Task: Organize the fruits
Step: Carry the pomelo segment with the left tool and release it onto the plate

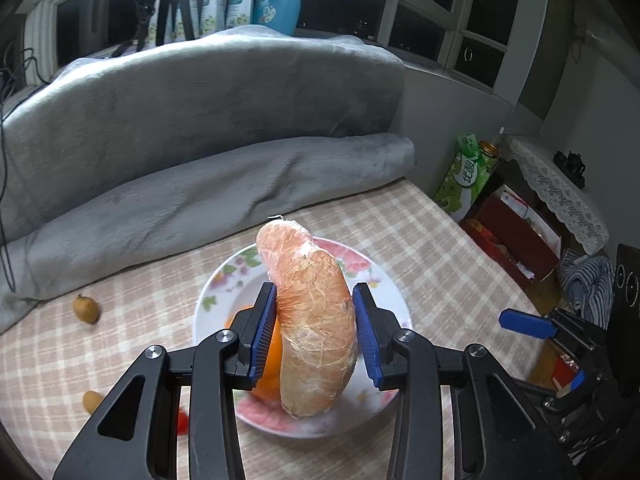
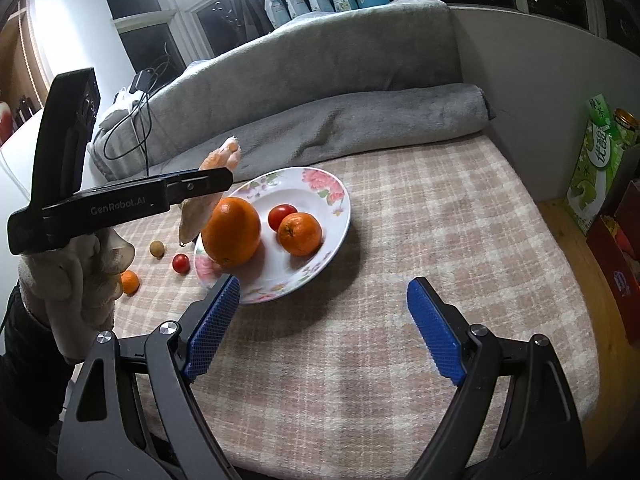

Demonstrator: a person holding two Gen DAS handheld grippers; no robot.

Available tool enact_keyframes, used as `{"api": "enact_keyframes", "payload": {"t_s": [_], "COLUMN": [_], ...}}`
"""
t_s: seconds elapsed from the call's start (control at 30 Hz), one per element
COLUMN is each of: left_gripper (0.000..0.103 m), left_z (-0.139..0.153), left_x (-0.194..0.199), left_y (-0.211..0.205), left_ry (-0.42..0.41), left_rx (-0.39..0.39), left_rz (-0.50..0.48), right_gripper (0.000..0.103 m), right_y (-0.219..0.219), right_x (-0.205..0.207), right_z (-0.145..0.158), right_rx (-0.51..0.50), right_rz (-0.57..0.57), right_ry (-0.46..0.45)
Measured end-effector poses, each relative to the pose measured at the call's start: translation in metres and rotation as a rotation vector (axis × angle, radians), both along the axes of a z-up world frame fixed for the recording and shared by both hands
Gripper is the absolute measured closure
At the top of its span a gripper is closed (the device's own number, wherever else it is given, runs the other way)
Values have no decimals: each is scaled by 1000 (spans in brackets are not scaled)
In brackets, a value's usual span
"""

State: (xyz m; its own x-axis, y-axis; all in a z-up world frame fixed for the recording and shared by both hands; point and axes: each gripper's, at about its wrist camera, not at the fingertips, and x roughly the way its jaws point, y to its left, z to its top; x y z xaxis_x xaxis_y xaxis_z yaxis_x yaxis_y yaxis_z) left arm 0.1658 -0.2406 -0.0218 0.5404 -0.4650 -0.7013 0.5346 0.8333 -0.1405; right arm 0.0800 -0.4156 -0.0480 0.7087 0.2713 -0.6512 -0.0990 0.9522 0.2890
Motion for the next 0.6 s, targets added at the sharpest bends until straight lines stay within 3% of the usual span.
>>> {"api": "enact_keyframes", "payload": {"t_s": [0.6], "left_gripper": [66], "left_z": [-5], "left_x": [-2], "left_y": [-23], "left_ry": [10], "left_rx": [-6], "left_rz": [-27], "right_gripper": [15], "right_y": [-7], "right_x": [-4], "right_z": [-1], "right_rx": [-15], "right_rz": [-22], "right_ry": [5]}}
